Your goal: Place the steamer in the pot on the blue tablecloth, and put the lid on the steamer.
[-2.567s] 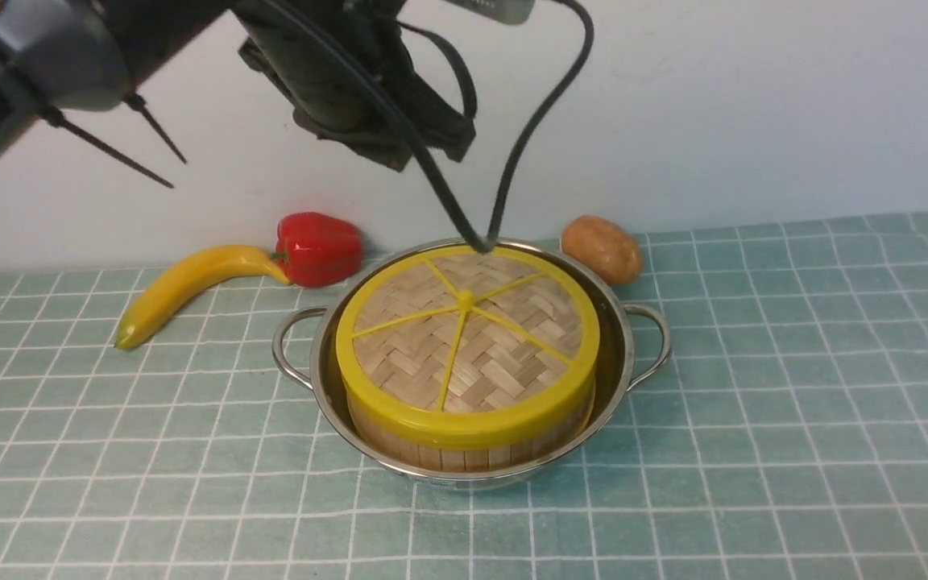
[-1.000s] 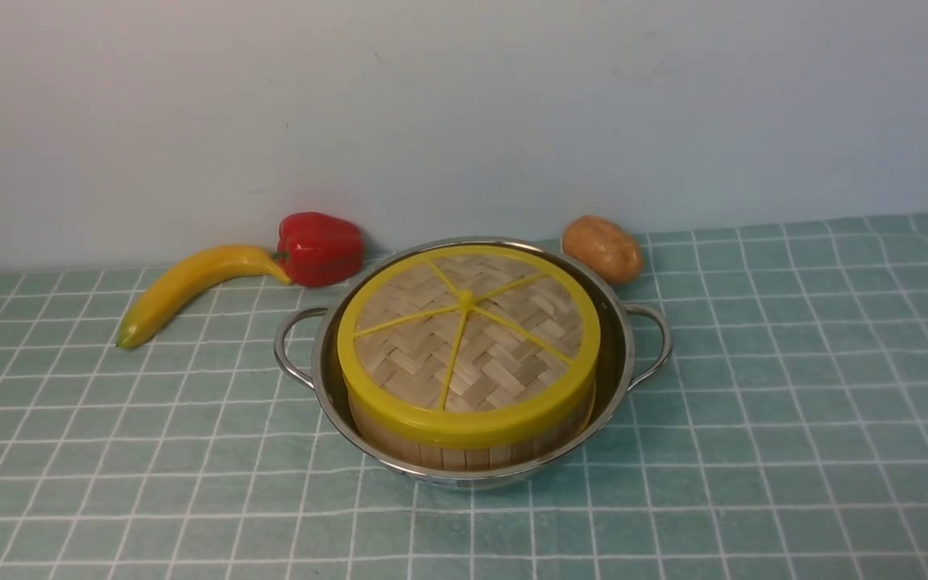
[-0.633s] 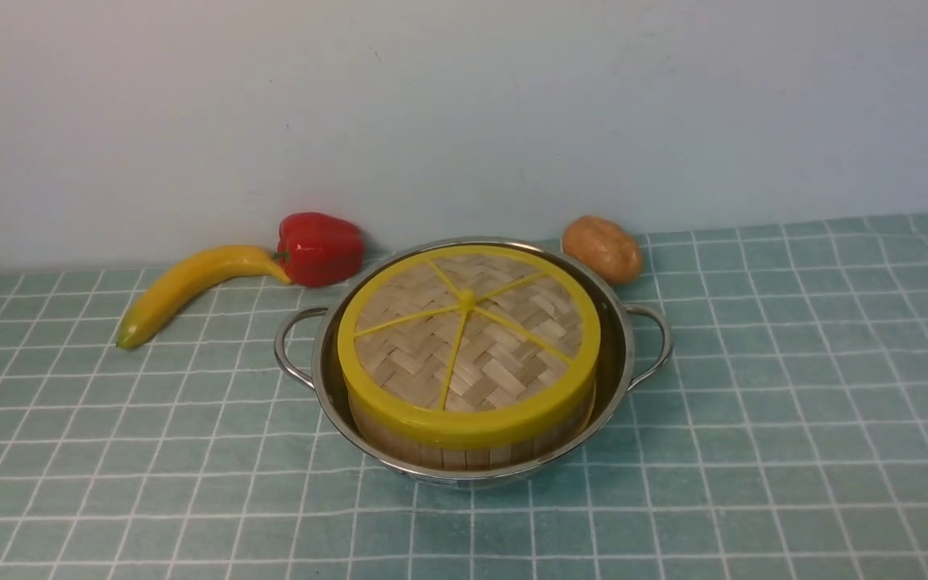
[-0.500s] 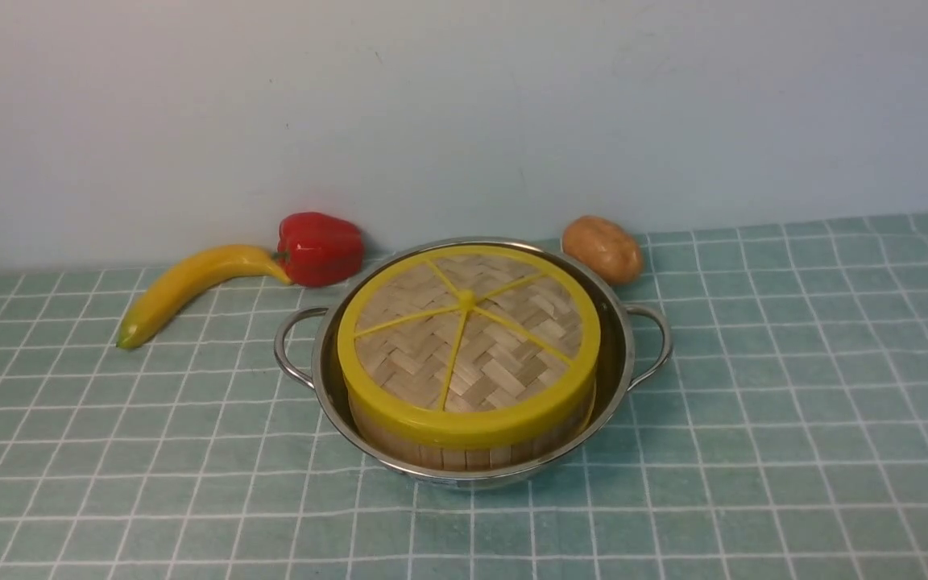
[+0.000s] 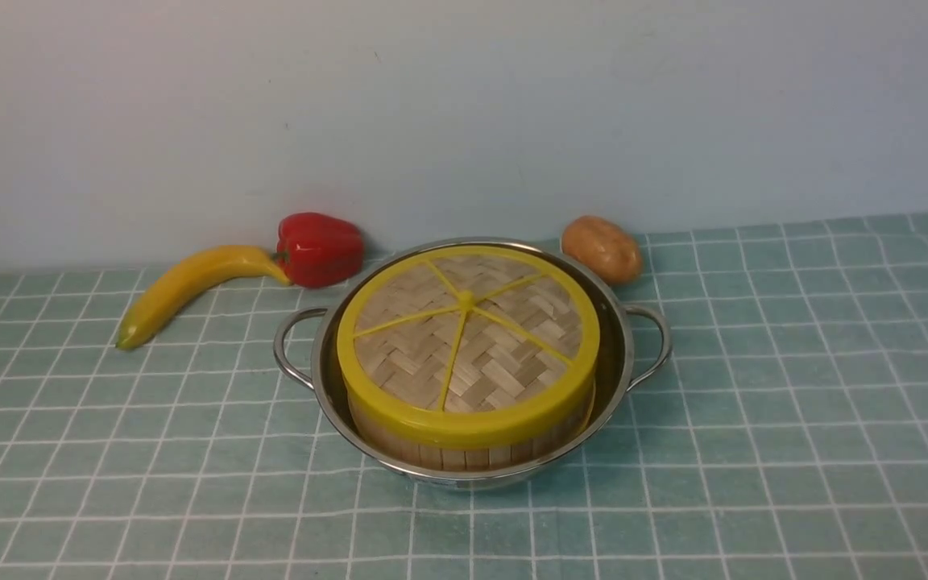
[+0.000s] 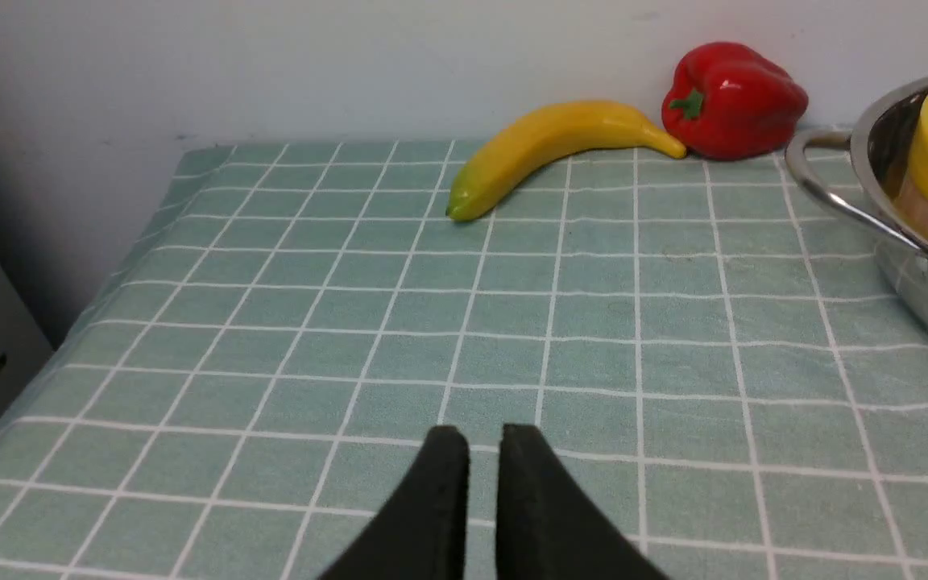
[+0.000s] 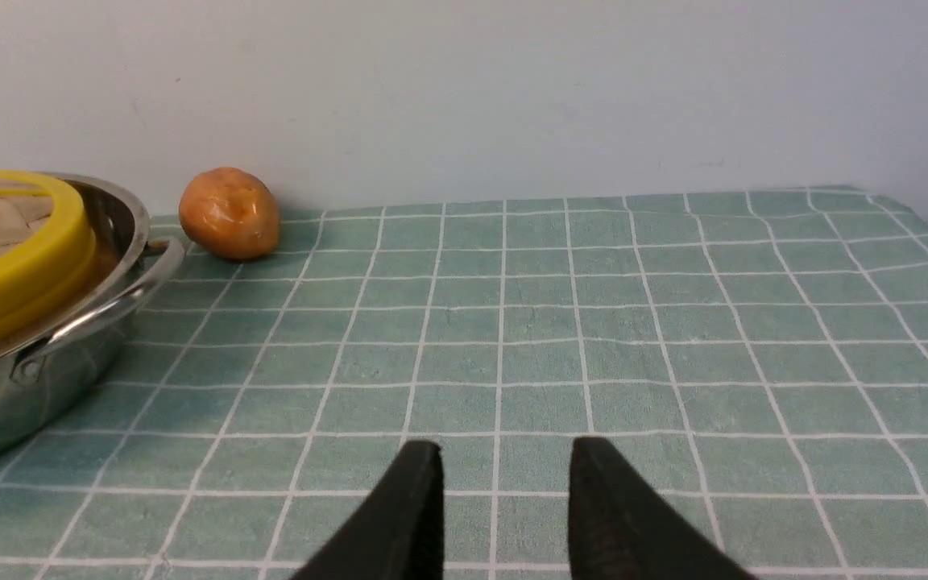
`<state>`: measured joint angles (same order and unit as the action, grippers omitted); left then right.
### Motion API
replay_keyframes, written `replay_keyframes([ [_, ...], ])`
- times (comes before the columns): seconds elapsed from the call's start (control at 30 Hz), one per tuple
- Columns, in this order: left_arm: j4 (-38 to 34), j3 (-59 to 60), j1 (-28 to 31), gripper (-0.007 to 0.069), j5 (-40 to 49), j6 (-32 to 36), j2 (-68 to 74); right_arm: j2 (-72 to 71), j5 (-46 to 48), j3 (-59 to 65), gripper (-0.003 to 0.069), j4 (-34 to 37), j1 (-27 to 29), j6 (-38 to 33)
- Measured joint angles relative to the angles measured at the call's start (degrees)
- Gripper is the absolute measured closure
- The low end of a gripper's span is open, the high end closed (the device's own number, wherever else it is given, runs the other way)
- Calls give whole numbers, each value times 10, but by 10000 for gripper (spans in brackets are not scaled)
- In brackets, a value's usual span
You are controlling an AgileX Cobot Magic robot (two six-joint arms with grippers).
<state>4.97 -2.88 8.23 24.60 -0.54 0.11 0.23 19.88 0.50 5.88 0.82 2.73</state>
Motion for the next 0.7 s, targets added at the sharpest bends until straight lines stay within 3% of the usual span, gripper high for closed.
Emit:
replay_keyframes([
  [0.7, 16, 33, 0, 539, -34, -20, 0, 0, 0, 0, 417, 0, 0, 0],
])
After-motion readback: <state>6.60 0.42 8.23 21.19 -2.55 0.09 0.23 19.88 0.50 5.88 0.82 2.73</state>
